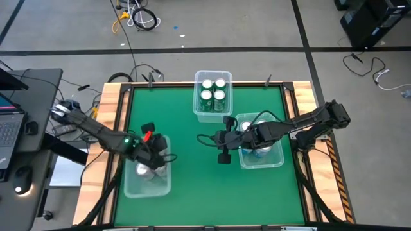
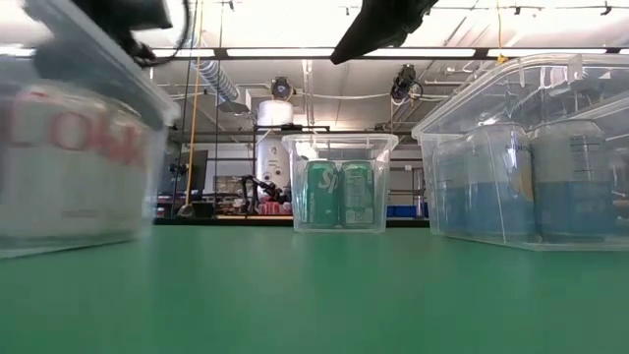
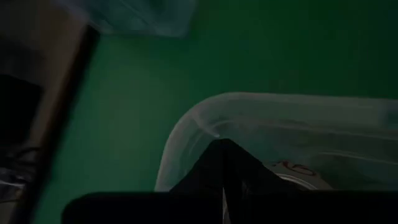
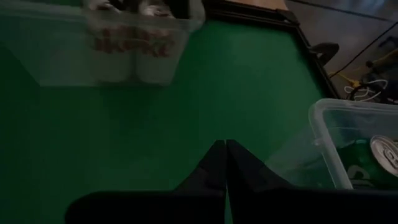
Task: Sort soda cans
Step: Move the bottom transparent bin to the top left of the table
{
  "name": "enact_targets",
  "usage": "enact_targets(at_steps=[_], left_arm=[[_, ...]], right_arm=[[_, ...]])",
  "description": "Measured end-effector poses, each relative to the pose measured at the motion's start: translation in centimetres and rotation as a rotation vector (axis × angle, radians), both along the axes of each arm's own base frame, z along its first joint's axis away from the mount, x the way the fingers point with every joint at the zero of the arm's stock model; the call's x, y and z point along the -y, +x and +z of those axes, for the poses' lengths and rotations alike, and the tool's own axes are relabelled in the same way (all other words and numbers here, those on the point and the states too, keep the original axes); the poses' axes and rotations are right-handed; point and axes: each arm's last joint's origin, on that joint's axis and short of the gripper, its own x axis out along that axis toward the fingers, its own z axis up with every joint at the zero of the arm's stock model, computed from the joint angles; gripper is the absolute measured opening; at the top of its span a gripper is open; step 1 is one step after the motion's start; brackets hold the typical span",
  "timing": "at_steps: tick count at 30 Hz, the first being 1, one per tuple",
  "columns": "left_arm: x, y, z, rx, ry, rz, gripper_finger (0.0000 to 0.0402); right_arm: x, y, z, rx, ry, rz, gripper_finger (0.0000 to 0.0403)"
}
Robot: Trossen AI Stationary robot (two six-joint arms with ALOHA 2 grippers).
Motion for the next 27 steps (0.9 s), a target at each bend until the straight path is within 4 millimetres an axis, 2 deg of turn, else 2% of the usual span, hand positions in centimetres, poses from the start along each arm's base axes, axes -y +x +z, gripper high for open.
enact_targets(at_steps=[7, 16, 19, 21, 24, 27], left_arm=[[-2.5, 1.4, -1.7, 0.055, 0.067, 0.029, 0.0000], [-6.0, 3.7, -0.7, 0.083, 0.206, -0.003, 0.0000], [-6.6, 3.9, 1.1, 0.088, 0.223, -0.002, 0.0000], [-6.5, 4.0, 3.4, 0.146, 0.198, -0.010, 0.0000], [-5.4, 3.4, 6.2, 0.191, 0.077, -0.076, 0.0000], [-3.6, 2.7, 8.4, 0.223, -0.092, -0.191, 0.0000]], right_arm=[[0.1, -0.3, -0.3, -0.035, 0.017, -0.034, 0.0000], [0.1, -0.4, -0.4, -0.038, 0.010, -0.063, 0.0000], [-0.1, -0.5, -0.4, -0.037, 0.002, -0.064, 0.0000], [-0.3, -0.5, -0.4, -0.042, -0.005, -0.063, 0.0000], [-0.5, -0.7, -0.4, -0.048, -0.007, -0.055, 0.0000], [-0.8, -0.7, -0.5, -0.052, -0.008, -0.046, 0.0000]])
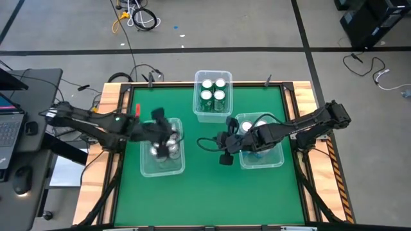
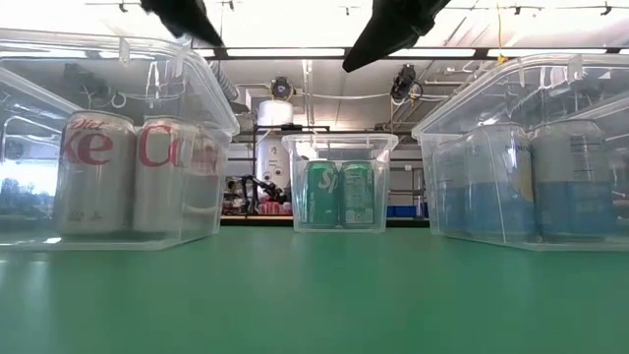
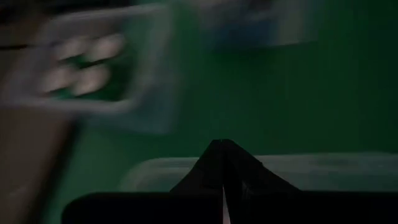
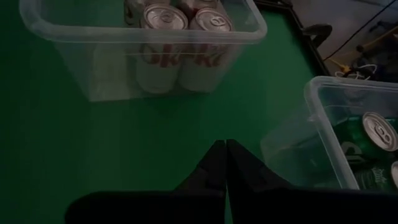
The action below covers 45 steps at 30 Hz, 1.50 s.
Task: Sort soda cans
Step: Move the bottom transparent bin to the top left of the table
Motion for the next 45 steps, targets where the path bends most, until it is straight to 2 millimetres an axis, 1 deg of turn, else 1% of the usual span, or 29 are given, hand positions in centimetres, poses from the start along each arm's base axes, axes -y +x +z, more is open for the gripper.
enact_targets(at_steps=[3, 5, 8, 10, 14, 16, 18, 20, 22, 25, 31, 34, 38, 45], left_arm=[[2.9, -0.7, 1.5, 0.009, -0.143, -0.190, 0.0000], [5.1, -1.3, 1.7, -0.013, -0.204, -0.292, 0.0000], [8.4, -2.3, 1.7, -0.036, -0.287, -0.397, 0.0000], [10.6, -3.0, 1.1, -0.073, -0.340, -0.432, 0.0000], [14.4, -3.9, -0.8, -0.180, -0.412, -0.446, 0.0000], [15.8, -4.1, -2.0, -0.228, -0.414, -0.436, 0.0000], [16.6, -4.1, -3.2, -0.270, -0.375, -0.387, 0.0000], [16.7, -4.1, -4.4, -0.300, -0.289, -0.319, 0.0000], [16.3, -4.3, -5.2, -0.327, -0.191, -0.248, 0.0000], [15.5, -4.6, -5.7, -0.336, -0.073, -0.155, 0.0000], [14.2, -5.2, -6.1, -0.292, -0.034, -0.083, 0.0000], [13.4, -5.4, -6.8, -0.259, 0.029, -0.034, 0.0000], [12.3, -5.0, -8.0, -0.235, 0.095, 0.026, 0.0000], [9.5, -4.2, -10.1, -0.240, 0.206, 0.152, 0.0000]], right_arm=[[-0.2, -0.1, 0.0, -0.001, 0.000, 0.007, 0.0000], [-0.4, -0.1, 0.0, 0.001, 0.003, 0.009, 0.0000], [-0.4, -0.1, 0.0, 0.004, 0.011, 0.003, 0.0000], [-0.4, -0.1, 0.0, 0.006, 0.019, -0.003, 0.0000], [-0.5, -0.2, 0.0, 0.008, 0.027, -0.007, 0.0000], [-0.5, -0.2, 0.0, 0.007, 0.029, -0.007, 0.0000], [-0.6, -0.2, 0.0, 0.007, 0.031, -0.008, 0.0000], [-0.6, -0.2, 0.0, 0.008, 0.034, -0.010, 0.0000], [-0.6, -0.2, 0.0, 0.008, 0.035, -0.011, 0.0000], [-0.6, -0.3, -0.1, 0.001, 0.035, -0.013, 0.0000], [-0.5, -0.4, -0.2, -0.016, 0.042, -0.021, 0.0000], [-0.5, -0.4, -0.2, -0.019, 0.042, -0.021, 0.0000], [-0.6, -0.5, -0.3, -0.025, 0.040, -0.020, 0.0000], [-0.7, -0.6, -0.4, -0.044, 0.037, -0.018, 0.0000]])
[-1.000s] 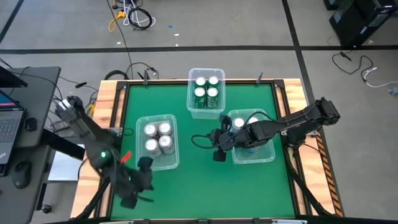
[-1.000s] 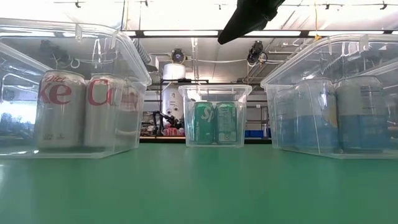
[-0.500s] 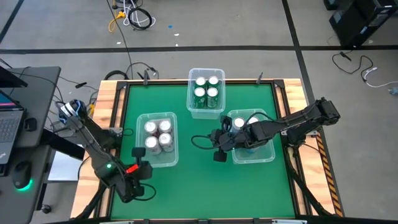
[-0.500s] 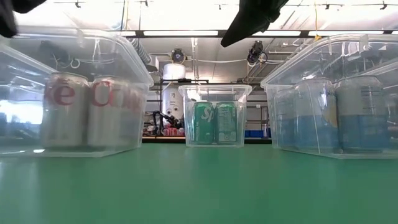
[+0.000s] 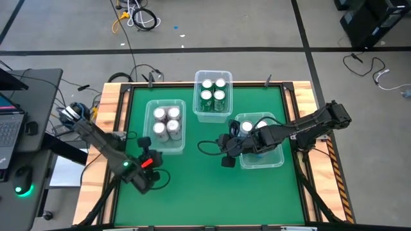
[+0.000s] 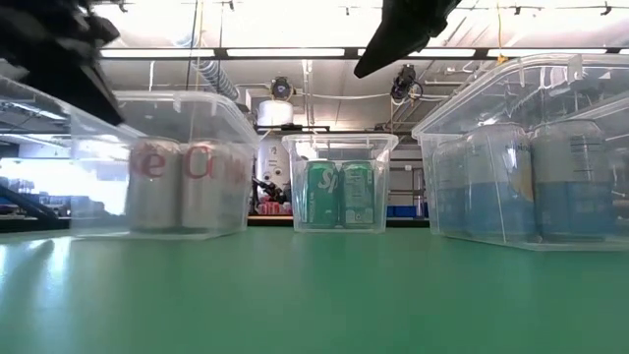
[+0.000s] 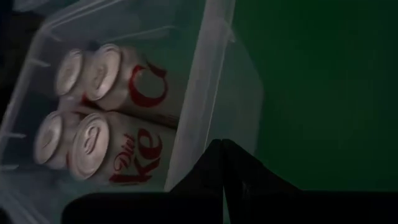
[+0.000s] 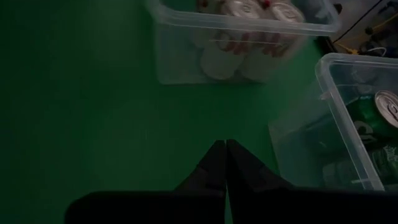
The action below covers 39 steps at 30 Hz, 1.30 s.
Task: Sort soda cans
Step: Move the bottom transparent bin to the top left of the table
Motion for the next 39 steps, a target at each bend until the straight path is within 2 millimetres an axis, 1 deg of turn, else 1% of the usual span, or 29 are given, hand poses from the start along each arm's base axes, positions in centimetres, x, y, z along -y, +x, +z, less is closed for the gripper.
enact_targets(at_steps=[5, 14, 24, 29, 32, 34, 36, 39], left_arm=[[-2.2, 1.0, -0.7, 0.016, 0.099, 0.077, 0.0000], [-6.5, 3.0, -2.0, -0.036, 0.227, 0.161, 0.0000], [-11.4, 5.4, -3.1, -0.108, 0.285, 0.179, 0.0000], [-13.7, 6.0, -3.5, -0.143, 0.241, 0.166, 0.0000], [-14.4, 6.1, -3.5, -0.168, 0.244, 0.156, 0.0000], [-14.6, 5.8, -3.2, -0.170, 0.242, 0.158, 0.0000], [-14.8, 5.5, -2.6, -0.163, 0.236, 0.150, 0.0000], [-14.7, 4.6, -1.2, -0.119, 0.210, 0.134, 0.0000]], right_arm=[[-0.2, -0.2, -0.1, -0.013, 0.001, 0.003, 0.0000], [-0.7, -0.7, -0.4, -0.063, -0.002, 0.008, 0.0000], [-1.1, -1.5, -0.8, -0.130, 0.001, -0.002, 0.0000], [-1.7, -2.2, -0.9, -0.160, 0.007, -0.005, 0.0000], [-2.2, -2.7, -0.3, -0.139, 0.022, 0.007, 0.0000], [-2.5, -3.3, 0.5, -0.107, 0.047, 0.005, 0.0000], [-2.8, -3.9, 1.5, -0.077, 0.077, -0.001, 0.0000], [-3.3, -5.4, 2.6, -0.104, 0.111, -0.023, 0.0000]])
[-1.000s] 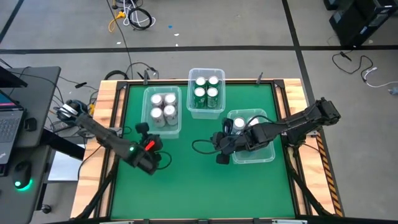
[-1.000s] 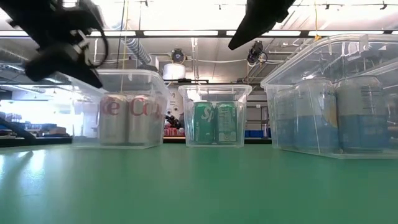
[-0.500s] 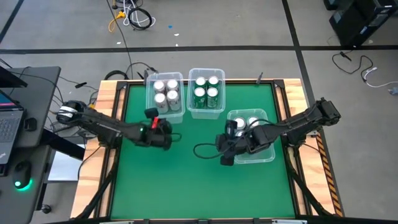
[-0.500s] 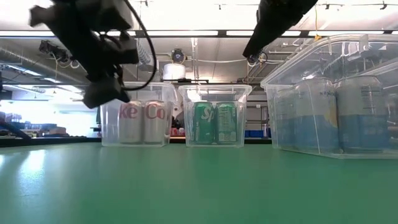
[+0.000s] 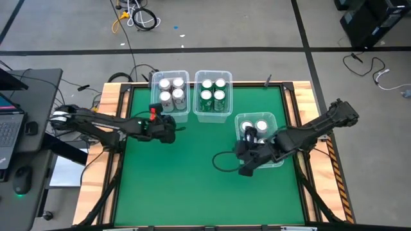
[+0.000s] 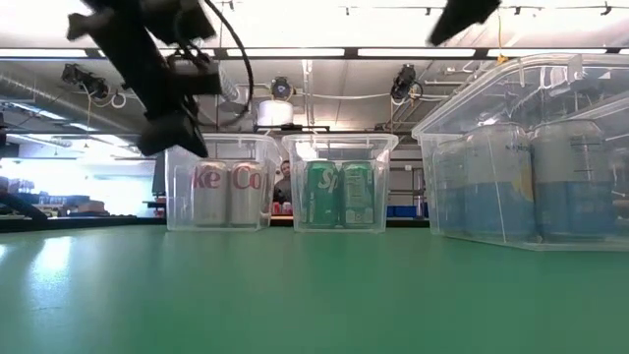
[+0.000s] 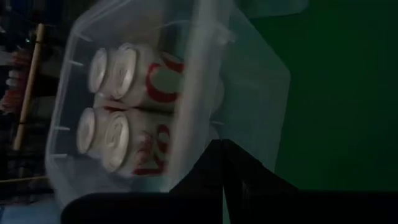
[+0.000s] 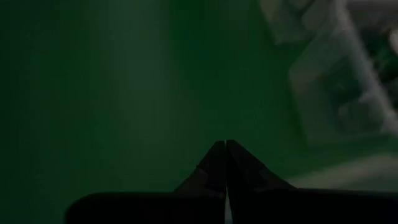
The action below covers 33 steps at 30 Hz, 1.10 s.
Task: Sort soda cans
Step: Move the bottom transparent bin to the top left of the table, then move the bottom transparent bin to the top right of the table
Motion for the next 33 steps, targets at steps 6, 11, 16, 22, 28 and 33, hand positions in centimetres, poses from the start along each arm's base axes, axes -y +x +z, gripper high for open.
enact_targets(at_steps=[6, 11, 16, 22, 28, 33], left_arm=[[0.2, -2.3, 2.5, 0.086, -0.110, -0.052, 0.0000], [1.3, -3.4, 4.4, 0.243, -0.300, -0.190, 0.0000], [2.4, -4.0, 6.1, 0.389, -0.365, -0.299, 0.0000], [3.0, -4.3, 6.3, 0.408, -0.437, -0.342, 0.0000], [3.4, -4.0, 6.9, 0.471, -0.538, -0.452, 0.0000], [3.1, -4.1, 7.4, 0.502, -0.532, -0.488, 0.0000]], right_arm=[[-1.9, -3.1, 0.5, -0.154, 0.164, -0.002, 0.0000], [-4.2, -4.7, -0.2, -0.285, 0.317, 0.049, 0.0000], [-4.9, -5.1, -1.7, -0.299, 0.349, 0.047, 0.0000], [-3.4, -5.4, -4.5, -0.371, 0.295, -0.061, 0.0000], [-0.9, -4.9, -5.1, -0.371, 0.170, -0.156, 0.0000], [1.5, -4.6, -5.2, -0.412, 0.053, -0.221, 0.0000]])
